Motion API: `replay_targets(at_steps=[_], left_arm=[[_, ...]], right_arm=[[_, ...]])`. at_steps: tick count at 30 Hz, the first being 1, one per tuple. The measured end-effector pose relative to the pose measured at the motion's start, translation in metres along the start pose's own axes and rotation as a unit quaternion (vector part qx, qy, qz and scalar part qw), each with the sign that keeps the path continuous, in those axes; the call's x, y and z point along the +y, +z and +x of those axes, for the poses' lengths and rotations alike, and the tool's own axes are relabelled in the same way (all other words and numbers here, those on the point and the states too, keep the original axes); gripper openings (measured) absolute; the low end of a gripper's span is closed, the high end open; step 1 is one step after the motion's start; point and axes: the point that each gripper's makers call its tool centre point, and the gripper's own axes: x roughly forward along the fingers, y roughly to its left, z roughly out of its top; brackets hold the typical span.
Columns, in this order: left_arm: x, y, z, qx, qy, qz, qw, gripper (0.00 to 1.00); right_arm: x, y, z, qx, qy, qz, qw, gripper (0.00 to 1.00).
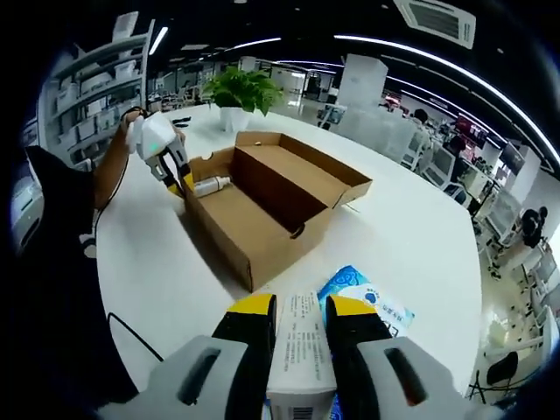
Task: Operate the shoe box by opening the lid, removing the specified soft item, and placing it in the target area until the item is outside and the box remains undamaged.
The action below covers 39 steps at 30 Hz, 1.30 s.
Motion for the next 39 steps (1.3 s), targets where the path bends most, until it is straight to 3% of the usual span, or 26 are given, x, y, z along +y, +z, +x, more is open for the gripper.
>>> replay_targets(at_steps=[9,24,33,39], left_arm=[[0.0,0.0,0.0,-0.002,0.003,0.002,1.0,0.13],[0.0,-0.001,0.0,0.003,0.005,0.0,1.0,0.13],[-0.001,-0.001,0.0,0.004,0.005,0.001,1.0,0.13],[-0.001,-0.001,0.0,0.004,0.005,0.002,1.0,0.13]], right_arm=[[0.001,-0.029,0.0,0.013,0.003,0.033,0.9994,0.22],[-0.004,-0.056,0.008,0.01,0.024,0.085,0.9961,0.22],[-0.006,-0.058,0.007,-0.006,0.037,0.113,0.9929,0.22],[-0.004,-0.057,0.007,-0.005,0.042,0.092,0.9949,0.23]])
